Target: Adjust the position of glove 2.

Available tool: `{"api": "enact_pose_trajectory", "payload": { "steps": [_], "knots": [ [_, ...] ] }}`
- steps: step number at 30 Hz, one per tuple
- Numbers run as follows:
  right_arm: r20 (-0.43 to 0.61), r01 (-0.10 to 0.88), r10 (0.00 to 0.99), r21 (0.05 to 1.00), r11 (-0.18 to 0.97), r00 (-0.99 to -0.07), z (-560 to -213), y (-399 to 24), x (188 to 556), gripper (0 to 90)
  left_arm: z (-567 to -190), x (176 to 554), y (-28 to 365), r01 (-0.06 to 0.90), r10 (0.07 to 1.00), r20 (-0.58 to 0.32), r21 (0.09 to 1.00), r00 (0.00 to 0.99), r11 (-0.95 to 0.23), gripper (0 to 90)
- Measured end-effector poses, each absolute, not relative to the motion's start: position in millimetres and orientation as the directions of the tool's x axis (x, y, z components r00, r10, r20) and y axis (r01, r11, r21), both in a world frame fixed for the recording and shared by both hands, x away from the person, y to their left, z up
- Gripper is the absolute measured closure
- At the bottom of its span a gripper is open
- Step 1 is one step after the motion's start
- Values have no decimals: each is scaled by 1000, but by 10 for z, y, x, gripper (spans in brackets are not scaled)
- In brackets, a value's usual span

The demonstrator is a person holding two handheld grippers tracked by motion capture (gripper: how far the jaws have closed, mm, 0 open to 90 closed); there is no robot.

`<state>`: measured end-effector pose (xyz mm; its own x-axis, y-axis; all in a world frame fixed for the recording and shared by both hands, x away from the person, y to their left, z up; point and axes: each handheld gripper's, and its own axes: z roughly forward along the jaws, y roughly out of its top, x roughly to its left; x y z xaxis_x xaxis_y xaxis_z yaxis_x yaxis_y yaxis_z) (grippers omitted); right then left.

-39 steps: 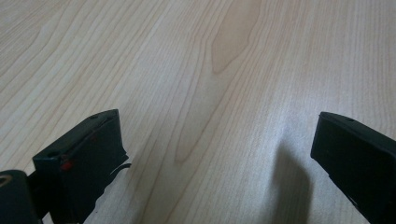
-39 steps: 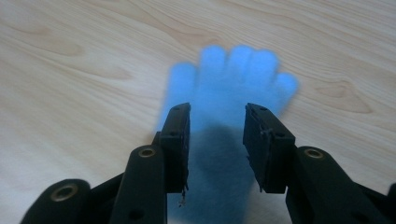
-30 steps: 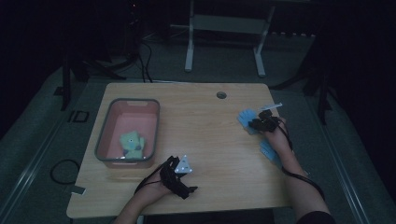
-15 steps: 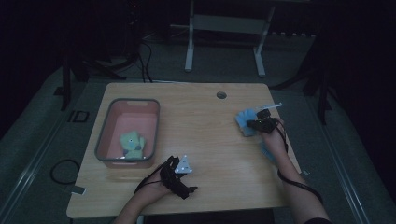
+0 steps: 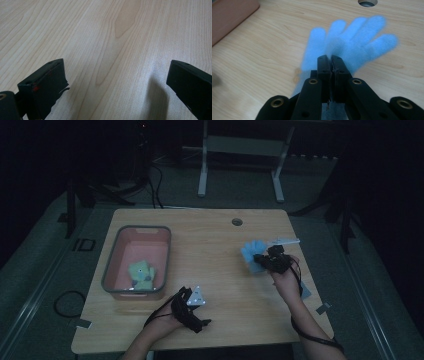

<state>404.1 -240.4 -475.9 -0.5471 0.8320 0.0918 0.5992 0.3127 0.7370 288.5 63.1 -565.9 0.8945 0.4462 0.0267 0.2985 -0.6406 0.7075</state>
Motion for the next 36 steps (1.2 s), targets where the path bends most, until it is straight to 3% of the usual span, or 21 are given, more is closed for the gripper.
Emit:
{"api": "enact_pose_trajectory", "payload": {
  "steps": [12, 28, 36],
  "knots": [
    [127, 608, 816, 732, 307, -565, -4783, -2061, 3624, 866, -5657, 2888, 633, 292, 441, 34, 704, 897, -648, 28],
    [170, 679, 831, 672, 296, -530, -5392, -1726, 3500, 860, -5655, 2883, 642, 289, 441, 36, 706, 897, -646, 28],
    [175, 692, 843, 665, 280, -508, -5506, -1766, 3508, 770, -5660, 2884, 645, 288, 436, 31, 709, 899, -644, 28]
  ]
}}
